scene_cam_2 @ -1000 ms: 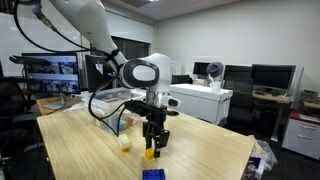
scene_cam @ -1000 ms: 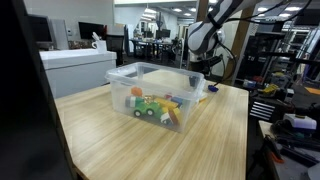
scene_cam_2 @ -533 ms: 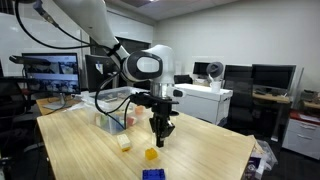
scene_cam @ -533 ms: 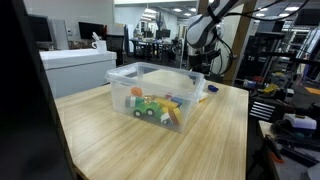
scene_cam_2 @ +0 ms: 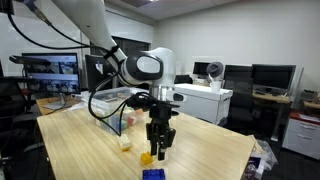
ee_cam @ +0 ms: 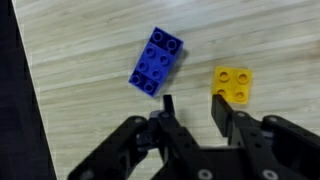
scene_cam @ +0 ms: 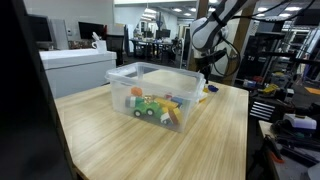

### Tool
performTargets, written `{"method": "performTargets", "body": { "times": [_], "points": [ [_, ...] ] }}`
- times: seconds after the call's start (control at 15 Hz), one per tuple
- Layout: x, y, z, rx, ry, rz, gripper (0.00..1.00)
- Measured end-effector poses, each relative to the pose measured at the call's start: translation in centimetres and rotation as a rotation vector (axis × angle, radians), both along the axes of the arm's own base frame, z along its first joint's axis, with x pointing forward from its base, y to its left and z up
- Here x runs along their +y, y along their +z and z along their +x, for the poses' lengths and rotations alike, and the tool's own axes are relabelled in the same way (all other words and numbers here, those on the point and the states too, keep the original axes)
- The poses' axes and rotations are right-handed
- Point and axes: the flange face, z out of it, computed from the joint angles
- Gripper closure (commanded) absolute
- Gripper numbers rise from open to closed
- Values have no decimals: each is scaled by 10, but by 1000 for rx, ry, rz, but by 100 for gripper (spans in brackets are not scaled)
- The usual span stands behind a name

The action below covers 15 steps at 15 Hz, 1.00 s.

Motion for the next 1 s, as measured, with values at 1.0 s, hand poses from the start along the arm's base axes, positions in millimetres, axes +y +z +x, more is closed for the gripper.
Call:
{"method": "performTargets", "body": {
  "times": [1.0],
  "points": [
    [35,-3,8,34,43,43,0]
  ]
}}
